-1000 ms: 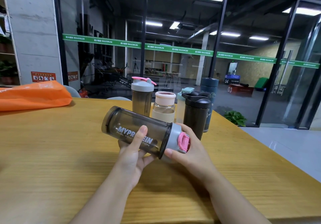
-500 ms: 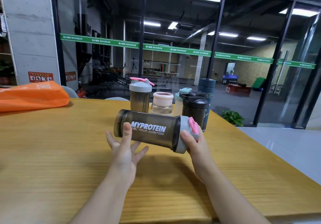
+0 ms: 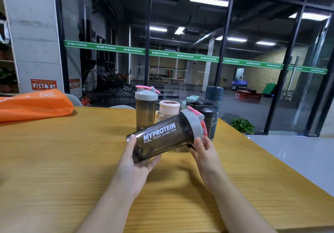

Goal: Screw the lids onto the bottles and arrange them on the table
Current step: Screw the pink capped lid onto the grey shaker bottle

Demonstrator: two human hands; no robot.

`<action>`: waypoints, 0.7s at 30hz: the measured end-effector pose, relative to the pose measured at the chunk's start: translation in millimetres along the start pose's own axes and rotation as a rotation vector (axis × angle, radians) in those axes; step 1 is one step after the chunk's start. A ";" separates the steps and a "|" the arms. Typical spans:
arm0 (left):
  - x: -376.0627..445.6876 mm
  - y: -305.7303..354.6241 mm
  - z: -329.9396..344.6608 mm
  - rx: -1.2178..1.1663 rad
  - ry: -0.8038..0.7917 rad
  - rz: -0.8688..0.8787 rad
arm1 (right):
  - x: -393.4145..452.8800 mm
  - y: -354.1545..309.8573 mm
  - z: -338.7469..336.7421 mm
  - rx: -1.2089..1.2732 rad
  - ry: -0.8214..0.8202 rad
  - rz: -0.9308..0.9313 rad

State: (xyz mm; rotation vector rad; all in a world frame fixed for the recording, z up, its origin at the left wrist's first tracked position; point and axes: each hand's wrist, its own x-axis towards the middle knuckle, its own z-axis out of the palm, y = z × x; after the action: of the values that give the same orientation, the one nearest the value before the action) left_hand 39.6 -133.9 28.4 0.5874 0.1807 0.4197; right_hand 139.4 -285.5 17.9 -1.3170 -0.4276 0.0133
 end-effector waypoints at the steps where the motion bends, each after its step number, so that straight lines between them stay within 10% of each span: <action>1: 0.7 -1.3 -0.4 0.040 -0.027 -0.007 | -1.0 0.9 0.6 -0.028 -0.036 0.029; 11: 4.2 -12.6 -3.5 0.385 -0.254 -0.058 | -2.1 8.2 0.9 -0.012 -0.137 0.021; 21: 3.2 -21.7 -3.9 0.686 -0.127 0.094 | -1.2 2.0 -1.0 0.164 -0.027 -0.018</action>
State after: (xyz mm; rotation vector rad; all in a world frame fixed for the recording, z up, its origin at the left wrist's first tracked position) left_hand 48.6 -146.9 12.6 1.2976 0.1747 0.4072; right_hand 139.1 -286.2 15.5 -1.1523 -0.4516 0.0498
